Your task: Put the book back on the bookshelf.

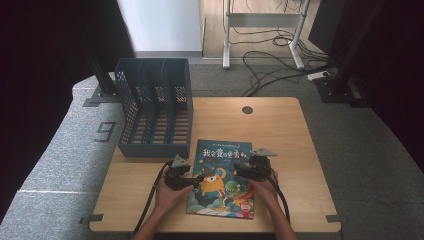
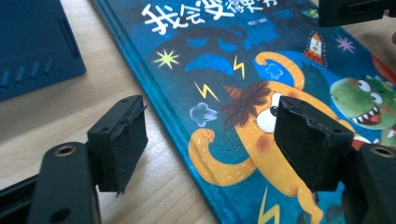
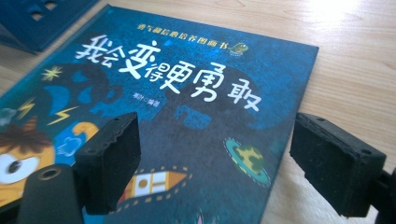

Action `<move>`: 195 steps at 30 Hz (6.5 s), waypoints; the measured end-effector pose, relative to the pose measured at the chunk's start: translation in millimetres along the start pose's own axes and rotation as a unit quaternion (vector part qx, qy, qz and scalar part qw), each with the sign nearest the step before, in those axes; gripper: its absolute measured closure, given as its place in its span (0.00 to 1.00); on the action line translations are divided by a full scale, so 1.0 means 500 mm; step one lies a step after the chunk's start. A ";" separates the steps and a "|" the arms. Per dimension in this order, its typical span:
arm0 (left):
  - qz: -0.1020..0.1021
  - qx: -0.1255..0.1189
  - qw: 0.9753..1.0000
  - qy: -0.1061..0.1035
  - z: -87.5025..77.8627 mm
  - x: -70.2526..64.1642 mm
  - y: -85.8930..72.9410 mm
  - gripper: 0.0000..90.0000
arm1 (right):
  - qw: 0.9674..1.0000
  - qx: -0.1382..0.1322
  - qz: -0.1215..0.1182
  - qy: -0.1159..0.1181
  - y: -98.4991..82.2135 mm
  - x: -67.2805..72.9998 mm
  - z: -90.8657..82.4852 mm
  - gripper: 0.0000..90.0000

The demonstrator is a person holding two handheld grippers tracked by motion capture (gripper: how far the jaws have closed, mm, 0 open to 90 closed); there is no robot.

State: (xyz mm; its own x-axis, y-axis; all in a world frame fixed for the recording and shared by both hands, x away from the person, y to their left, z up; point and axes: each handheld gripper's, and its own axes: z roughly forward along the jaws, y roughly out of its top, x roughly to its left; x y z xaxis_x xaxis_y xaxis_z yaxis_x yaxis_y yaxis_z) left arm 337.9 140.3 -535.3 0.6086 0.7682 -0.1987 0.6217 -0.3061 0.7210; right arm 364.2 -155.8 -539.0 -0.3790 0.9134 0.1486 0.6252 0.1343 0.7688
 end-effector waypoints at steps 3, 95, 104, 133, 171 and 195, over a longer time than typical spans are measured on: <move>0.011 0.013 1.000 0.003 0.007 -0.009 -0.003 0.29 | 1.000 0.009 -0.011 -0.018 0.000 0.010 0.014 0.17; -0.001 0.006 1.000 0.000 0.013 -0.019 -0.023 0.32 | 0.996 0.059 0.064 0.021 0.097 -0.052 0.055 0.37; -0.002 0.008 1.000 -0.004 0.012 -0.016 -0.022 0.32 | 0.993 0.082 0.075 0.026 0.132 -0.089 0.096 0.34; 0.001 0.006 1.000 -0.006 0.011 -0.017 -0.024 0.33 | 0.984 0.099 0.138 0.060 0.136 -0.124 0.119 0.36; -0.014 -0.005 1.000 -0.012 0.012 -0.010 -0.025 0.32 | 0.989 0.081 0.081 0.093 0.133 -0.084 0.059 0.50; -0.011 -0.002 1.000 -0.011 0.012 -0.011 -0.024 0.32 | 0.985 0.130 0.096 0.062 0.117 -0.101 0.091 0.38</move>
State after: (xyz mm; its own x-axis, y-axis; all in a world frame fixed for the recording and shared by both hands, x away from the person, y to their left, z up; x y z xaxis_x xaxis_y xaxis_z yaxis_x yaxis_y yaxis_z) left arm 330.0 136.5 -547.1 0.6048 0.7626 -0.2296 0.6337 -0.2862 0.7187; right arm 450.9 -176.4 -530.0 -0.3062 0.8802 0.3627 0.8410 0.0716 0.5363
